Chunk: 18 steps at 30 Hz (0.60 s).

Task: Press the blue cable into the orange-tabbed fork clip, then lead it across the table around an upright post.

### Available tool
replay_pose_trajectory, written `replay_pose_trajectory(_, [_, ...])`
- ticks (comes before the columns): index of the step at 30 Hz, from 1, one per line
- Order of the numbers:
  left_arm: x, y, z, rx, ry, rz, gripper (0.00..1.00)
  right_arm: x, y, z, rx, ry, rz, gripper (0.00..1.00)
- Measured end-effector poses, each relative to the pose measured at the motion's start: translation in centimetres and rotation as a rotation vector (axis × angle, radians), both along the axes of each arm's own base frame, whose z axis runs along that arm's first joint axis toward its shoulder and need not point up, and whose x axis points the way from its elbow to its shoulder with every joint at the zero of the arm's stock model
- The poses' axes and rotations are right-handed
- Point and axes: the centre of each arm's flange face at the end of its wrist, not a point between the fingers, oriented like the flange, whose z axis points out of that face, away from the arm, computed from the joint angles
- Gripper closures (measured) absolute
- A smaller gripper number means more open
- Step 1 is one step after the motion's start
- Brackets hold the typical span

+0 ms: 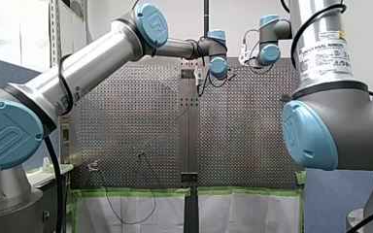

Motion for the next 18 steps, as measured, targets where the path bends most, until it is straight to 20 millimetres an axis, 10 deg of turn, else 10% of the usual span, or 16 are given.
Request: replay_pose_trajectory(18, [1.2, 0.5, 0.3, -0.01, -0.013, -0.009, 1.0, -0.6, -2.7, -0.4, -0.012, -0.017, 0.033, 1.0])
